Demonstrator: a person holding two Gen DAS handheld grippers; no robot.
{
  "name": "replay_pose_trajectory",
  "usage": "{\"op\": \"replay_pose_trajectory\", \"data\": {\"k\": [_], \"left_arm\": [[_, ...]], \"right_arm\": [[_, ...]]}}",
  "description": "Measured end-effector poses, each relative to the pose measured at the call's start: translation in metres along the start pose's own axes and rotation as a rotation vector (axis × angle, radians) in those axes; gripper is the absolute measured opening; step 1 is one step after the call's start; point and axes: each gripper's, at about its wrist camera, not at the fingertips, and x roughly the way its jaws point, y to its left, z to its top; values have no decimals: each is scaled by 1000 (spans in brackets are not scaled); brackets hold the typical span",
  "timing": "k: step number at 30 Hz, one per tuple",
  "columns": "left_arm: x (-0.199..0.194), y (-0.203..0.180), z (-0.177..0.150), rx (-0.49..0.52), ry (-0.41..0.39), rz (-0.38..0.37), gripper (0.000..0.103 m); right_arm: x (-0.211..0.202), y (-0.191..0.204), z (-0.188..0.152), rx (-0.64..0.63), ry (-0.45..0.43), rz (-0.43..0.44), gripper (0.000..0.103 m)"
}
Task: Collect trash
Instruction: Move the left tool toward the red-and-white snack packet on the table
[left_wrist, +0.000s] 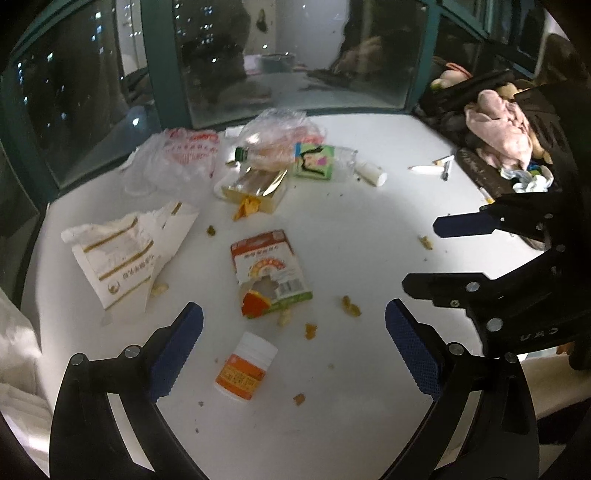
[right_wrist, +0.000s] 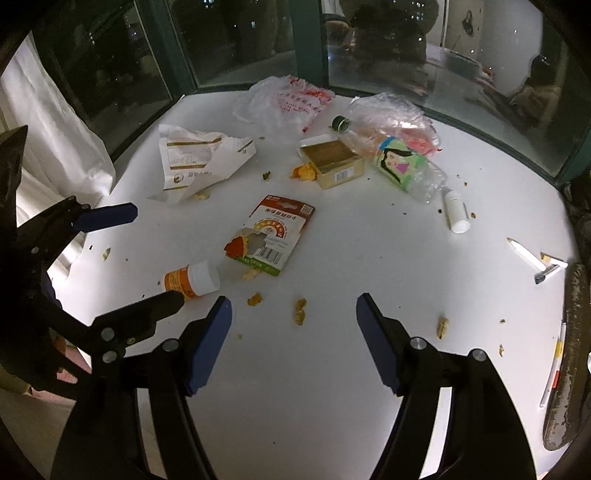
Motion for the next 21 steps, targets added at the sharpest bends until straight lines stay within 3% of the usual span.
{"op": "replay_pose_trajectory", "data": {"k": [21], "left_arm": [[82,2,27,17,123,-27,96]], "right_arm": [[46,-52,16,140,70,-22,67]]}}
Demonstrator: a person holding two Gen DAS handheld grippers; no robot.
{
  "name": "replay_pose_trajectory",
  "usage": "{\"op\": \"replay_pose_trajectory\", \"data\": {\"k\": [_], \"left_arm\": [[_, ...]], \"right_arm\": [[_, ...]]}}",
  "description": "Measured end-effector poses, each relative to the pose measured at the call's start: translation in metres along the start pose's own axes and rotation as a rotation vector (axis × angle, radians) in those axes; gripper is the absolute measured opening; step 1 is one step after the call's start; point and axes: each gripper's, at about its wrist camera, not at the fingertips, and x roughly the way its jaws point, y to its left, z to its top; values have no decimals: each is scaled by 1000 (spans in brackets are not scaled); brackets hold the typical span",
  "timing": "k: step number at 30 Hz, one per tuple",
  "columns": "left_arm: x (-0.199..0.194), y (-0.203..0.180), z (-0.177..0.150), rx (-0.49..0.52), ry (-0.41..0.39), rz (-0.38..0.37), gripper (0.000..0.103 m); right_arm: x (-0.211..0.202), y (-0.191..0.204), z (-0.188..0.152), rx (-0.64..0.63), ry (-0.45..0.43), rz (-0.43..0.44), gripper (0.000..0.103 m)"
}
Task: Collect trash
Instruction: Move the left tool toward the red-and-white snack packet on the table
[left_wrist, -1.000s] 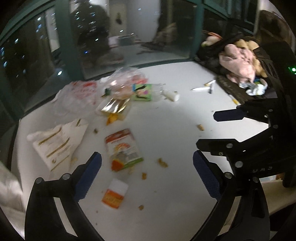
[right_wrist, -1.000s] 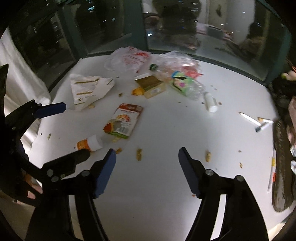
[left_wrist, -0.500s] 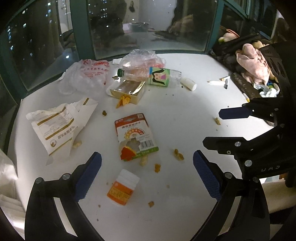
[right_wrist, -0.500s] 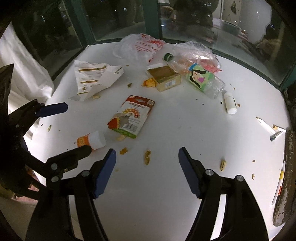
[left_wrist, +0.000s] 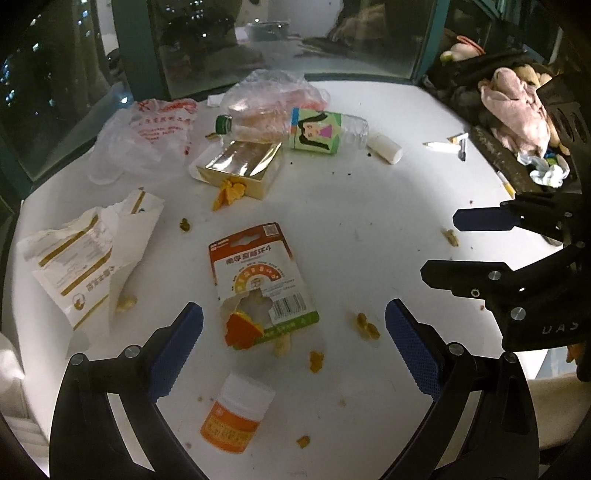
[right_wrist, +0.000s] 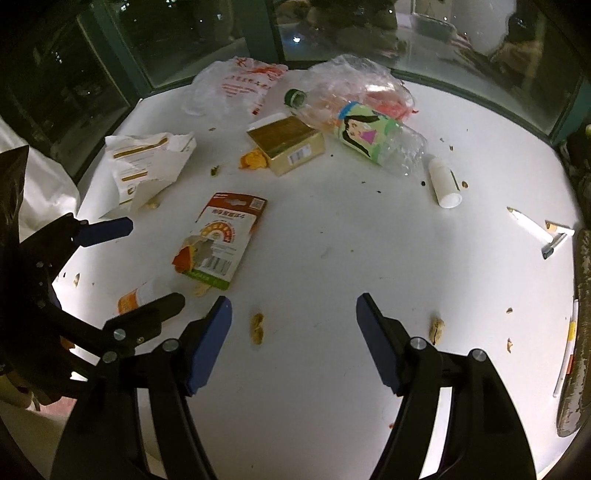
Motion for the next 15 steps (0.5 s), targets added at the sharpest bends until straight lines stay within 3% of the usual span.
{"op": "replay_pose_trajectory", "data": {"k": [15], "left_arm": [[72,14,30,-5,110,29,96]], "right_arm": [[48,-29,18,64,54,21,67]]}}
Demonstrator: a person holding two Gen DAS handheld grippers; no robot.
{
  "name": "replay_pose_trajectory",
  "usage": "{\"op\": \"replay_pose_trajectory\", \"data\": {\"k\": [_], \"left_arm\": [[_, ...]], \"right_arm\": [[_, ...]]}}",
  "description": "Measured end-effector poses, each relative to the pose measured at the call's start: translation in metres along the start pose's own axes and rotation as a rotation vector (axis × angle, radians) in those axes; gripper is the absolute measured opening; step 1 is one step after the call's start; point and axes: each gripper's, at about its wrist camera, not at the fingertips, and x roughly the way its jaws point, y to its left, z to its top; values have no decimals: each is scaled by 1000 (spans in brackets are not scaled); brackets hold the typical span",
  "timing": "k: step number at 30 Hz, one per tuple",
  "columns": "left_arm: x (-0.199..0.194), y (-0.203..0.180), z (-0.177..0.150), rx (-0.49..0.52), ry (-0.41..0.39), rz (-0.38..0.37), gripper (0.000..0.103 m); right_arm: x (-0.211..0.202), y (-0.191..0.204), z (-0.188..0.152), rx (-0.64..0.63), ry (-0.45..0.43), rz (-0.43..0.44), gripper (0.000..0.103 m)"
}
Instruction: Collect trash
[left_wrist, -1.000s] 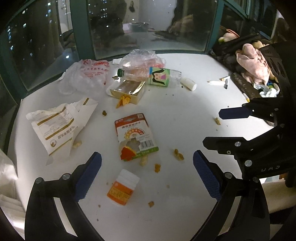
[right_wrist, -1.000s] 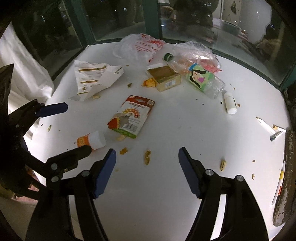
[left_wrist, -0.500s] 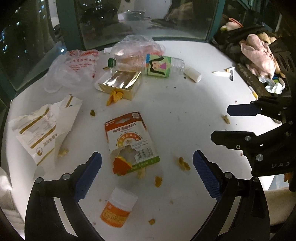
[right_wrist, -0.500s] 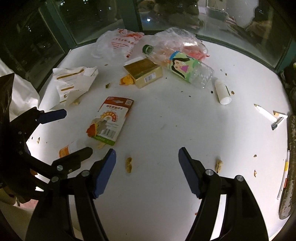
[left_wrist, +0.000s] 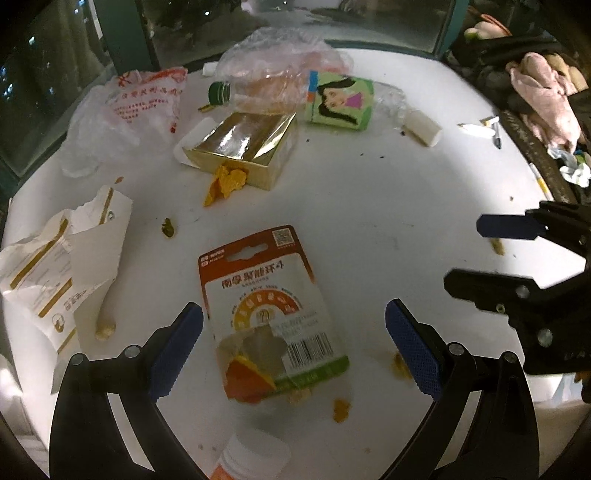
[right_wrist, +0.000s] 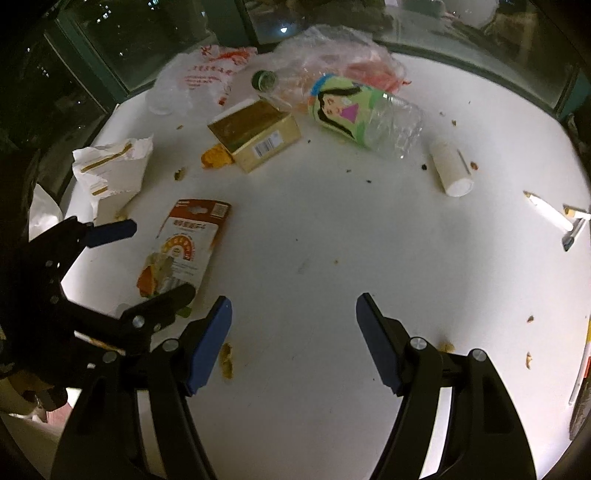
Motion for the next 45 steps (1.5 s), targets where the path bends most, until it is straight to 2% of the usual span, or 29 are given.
{"op": "replay_pose_trajectory", "data": {"k": [17,36,38,40,45], "left_arm": [[43,20,12,-57,67,-5,96],[59,13,7,-60,68,19,96],[55,18,5,-78,58,8,95],[52,23,4,-86,43,18,83],[50,25,5,-78,53,15,82]], "right_arm": [[37,-11,15,1,27,1,67],[45,0,15,-18,43,2,67],[46,1,16,-19,42,3,67],[46,2,16,-23,41,2,67],[45,4,15,-30,41,2,67]]}}
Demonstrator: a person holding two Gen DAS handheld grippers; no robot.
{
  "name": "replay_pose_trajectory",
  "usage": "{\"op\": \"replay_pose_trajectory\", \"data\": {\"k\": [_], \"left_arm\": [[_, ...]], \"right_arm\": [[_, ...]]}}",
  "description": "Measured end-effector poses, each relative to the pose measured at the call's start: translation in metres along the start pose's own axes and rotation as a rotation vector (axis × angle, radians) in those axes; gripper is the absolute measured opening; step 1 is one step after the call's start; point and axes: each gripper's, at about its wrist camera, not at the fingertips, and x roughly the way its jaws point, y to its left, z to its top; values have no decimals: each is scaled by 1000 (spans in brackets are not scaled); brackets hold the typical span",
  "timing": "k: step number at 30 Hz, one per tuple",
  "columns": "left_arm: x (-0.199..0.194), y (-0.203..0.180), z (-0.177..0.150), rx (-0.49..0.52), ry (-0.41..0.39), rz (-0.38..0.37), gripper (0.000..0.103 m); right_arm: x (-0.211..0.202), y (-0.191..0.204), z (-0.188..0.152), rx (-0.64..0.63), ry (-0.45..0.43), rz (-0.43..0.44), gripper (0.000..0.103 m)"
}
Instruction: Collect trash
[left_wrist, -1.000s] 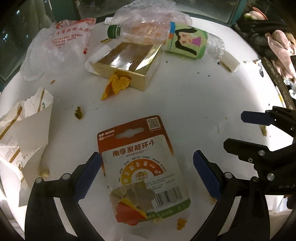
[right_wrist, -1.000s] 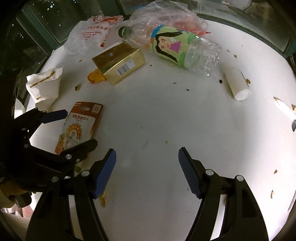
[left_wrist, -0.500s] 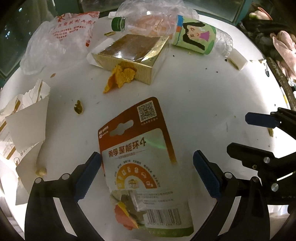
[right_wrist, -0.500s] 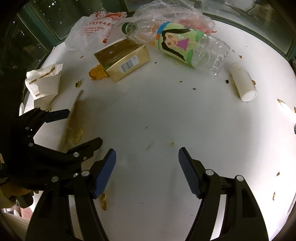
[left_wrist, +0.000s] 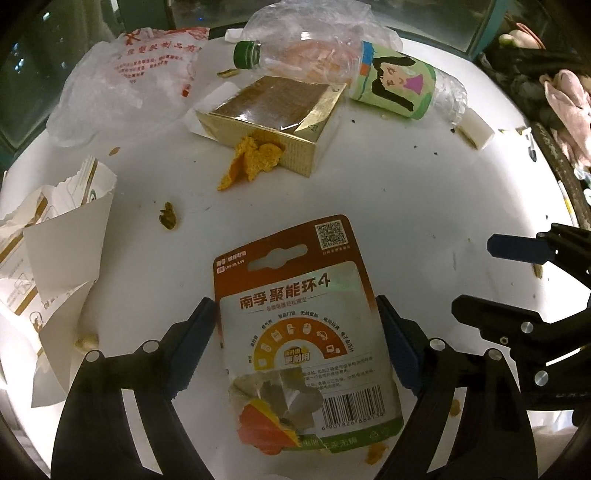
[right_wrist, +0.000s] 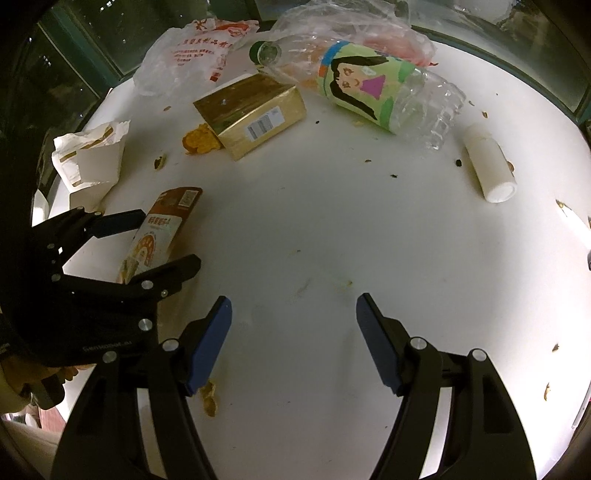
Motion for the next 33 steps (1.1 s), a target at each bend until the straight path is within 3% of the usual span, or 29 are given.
{"op": "replay_pose_trajectory", "data": {"k": [17,24,33], "left_arm": [[-41,1,2,16,-68,-30,82],[-59,-9,-10,50,-73,-48,82],[-94,-35,-27,123,-137,-95,82]], "right_arm": [[-18,11,-4,-25,-40,-9,67],[-43,12,-16,-23,-77,-34,67],[-84,18,-41,10,-151,-78,67]]}}
